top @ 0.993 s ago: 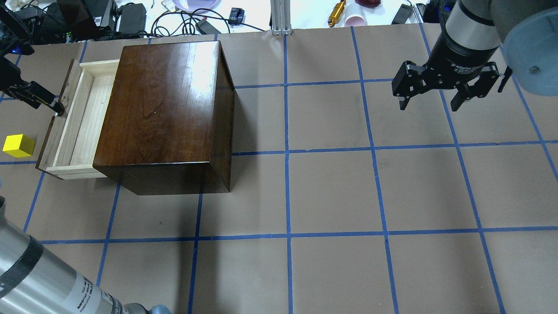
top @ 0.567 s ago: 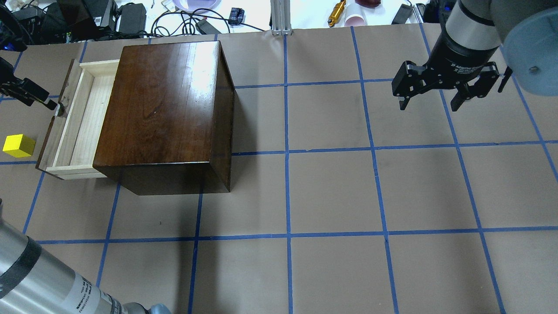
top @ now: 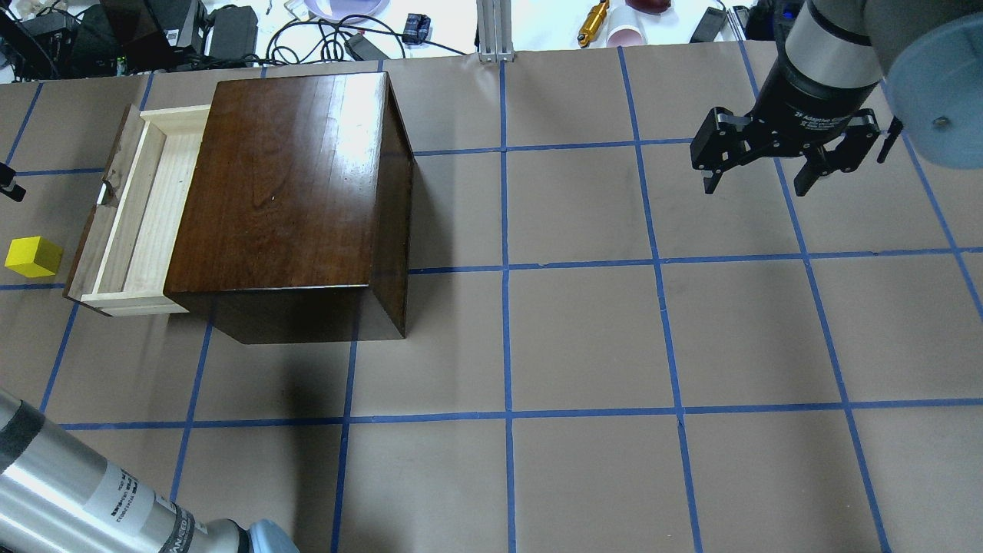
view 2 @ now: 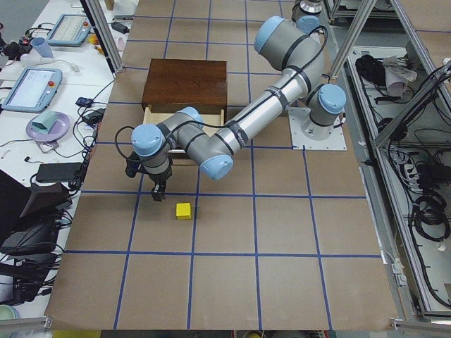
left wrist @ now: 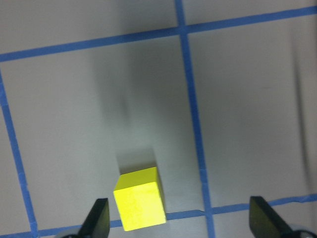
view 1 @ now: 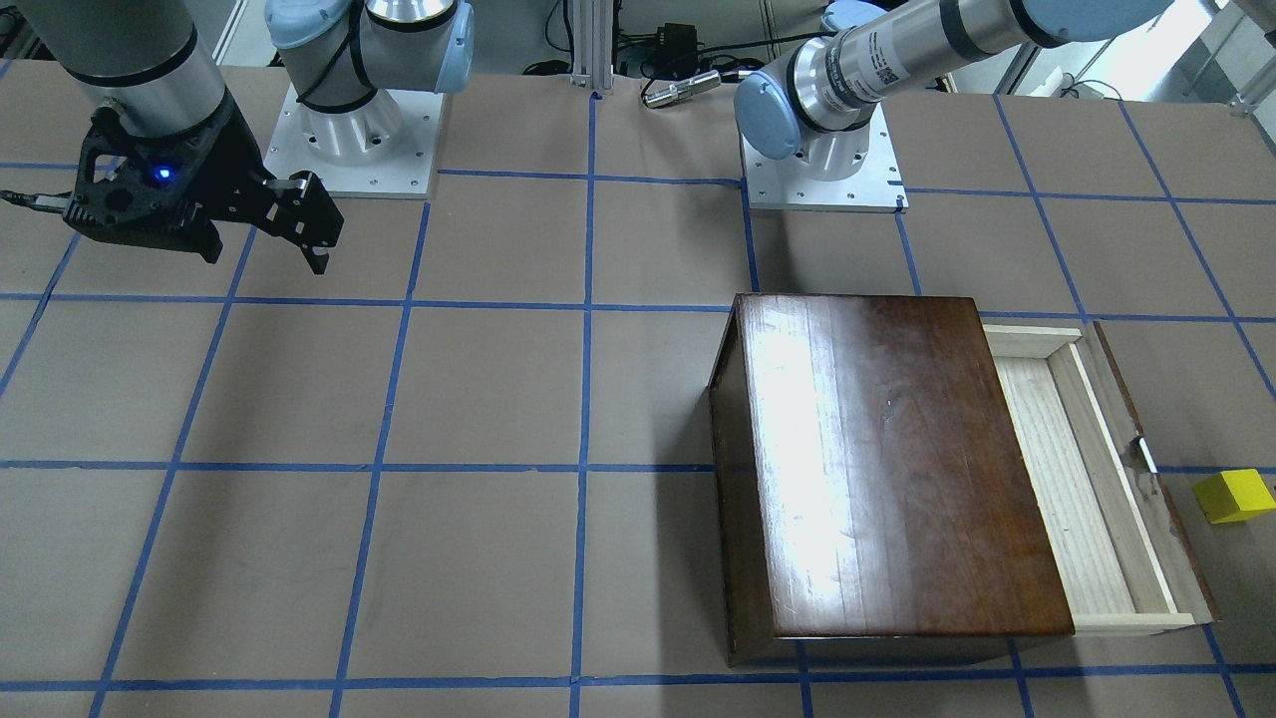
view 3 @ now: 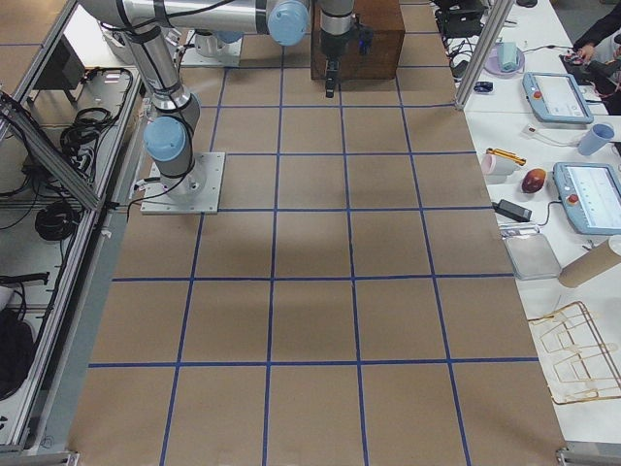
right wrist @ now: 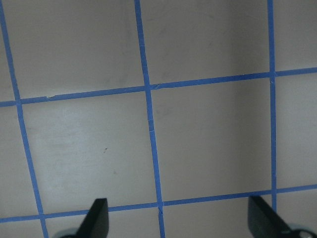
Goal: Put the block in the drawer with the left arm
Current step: 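Lower the left gripper onto the yellow cube and grasp it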
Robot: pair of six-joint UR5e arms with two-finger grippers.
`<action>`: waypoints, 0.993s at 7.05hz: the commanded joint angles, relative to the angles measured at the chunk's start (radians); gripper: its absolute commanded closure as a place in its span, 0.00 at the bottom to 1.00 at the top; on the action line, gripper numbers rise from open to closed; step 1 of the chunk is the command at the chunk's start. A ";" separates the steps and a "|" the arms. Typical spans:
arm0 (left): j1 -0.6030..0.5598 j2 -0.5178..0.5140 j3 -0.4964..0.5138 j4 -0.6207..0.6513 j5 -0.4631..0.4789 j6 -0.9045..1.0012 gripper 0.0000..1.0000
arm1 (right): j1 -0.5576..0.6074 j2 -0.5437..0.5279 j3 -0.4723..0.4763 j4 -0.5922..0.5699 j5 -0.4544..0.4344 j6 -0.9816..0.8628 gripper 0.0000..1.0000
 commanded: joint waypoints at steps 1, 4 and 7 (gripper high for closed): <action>0.018 -0.037 -0.031 0.022 0.002 -0.064 0.00 | 0.000 0.000 0.000 0.000 0.000 0.000 0.00; 0.020 -0.079 -0.043 0.063 0.051 -0.061 0.00 | 0.000 0.000 0.000 0.000 0.000 0.000 0.00; 0.020 -0.109 -0.045 0.064 0.080 -0.054 0.00 | 0.000 0.000 0.000 0.000 0.000 0.000 0.00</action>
